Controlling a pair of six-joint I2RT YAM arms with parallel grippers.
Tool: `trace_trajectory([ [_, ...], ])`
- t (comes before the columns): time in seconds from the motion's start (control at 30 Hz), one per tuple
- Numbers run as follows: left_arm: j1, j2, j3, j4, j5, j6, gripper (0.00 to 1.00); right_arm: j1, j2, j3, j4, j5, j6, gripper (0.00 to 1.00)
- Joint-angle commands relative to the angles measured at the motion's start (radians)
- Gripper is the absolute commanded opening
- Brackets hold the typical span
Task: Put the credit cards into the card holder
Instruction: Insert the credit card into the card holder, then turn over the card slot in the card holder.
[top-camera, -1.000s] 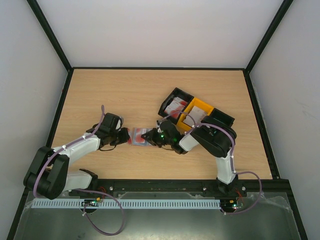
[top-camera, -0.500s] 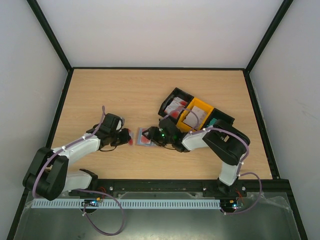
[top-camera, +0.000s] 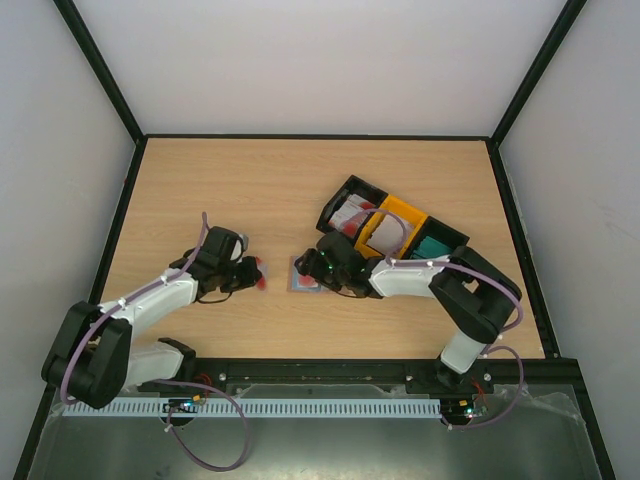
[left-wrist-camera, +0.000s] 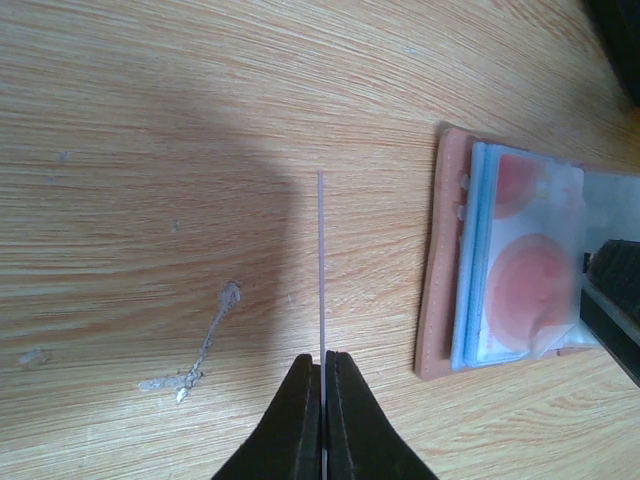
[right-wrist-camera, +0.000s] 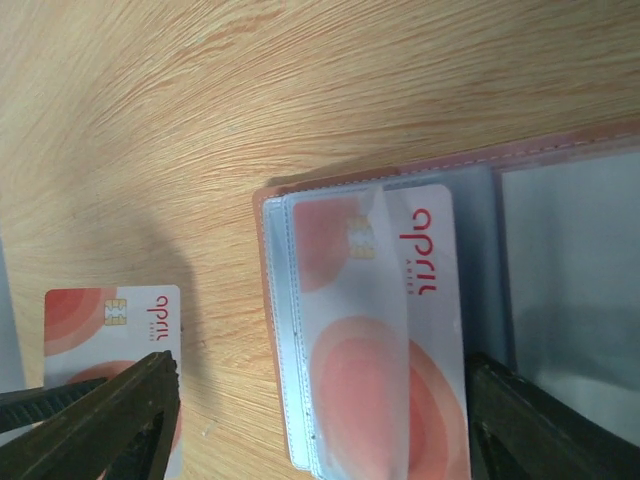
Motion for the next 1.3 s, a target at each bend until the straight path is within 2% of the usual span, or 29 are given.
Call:
trace_trajectory([
  [0.0,-0.004,-0.023,0.021,-0.012,0.020,0.006,0.03,0.011,-0.053,0.014,-0.128,0.089,-0.010,0.77],
  [0.1,-0.004,-0.029,0.022,-0.008,0.029,0.004,0.03,0.012,-0.078,0.008,-0.152,0.130,-0.019,0.77],
  [0.3,-0.004,-0.040,0.025,0.016,0.072,0.001,0.03,0.028,-0.093,0.067,-0.300,0.264,-0.085,0.68],
  [0.37,-0.005,-0.042,0.026,0.026,0.093,0.000,0.03,0.030,-0.095,0.071,-0.326,0.286,-0.116,0.61],
  [0.5,-0.017,-0.042,0.025,0.060,0.128,-0.017,0.03,0.041,-0.074,0.114,-0.369,0.282,-0.194,0.39],
  [0.57,-0.030,-0.035,0.021,0.090,0.140,-0.034,0.03,0.050,-0.056,0.140,-0.381,0.264,-0.223,0.34],
  [0.87,-0.112,0.029,0.010,0.240,0.135,-0.102,0.03,0.097,0.070,0.257,-0.506,0.297,-0.308,0.36],
  [1.07,-0.139,0.072,-0.009,0.295,0.126,-0.129,0.03,0.102,0.083,0.257,-0.558,0.379,-0.284,0.29],
  [1.27,-0.143,0.088,-0.005,0.284,0.105,-0.123,0.03,0.103,0.076,0.235,-0.555,0.378,-0.253,0.20],
])
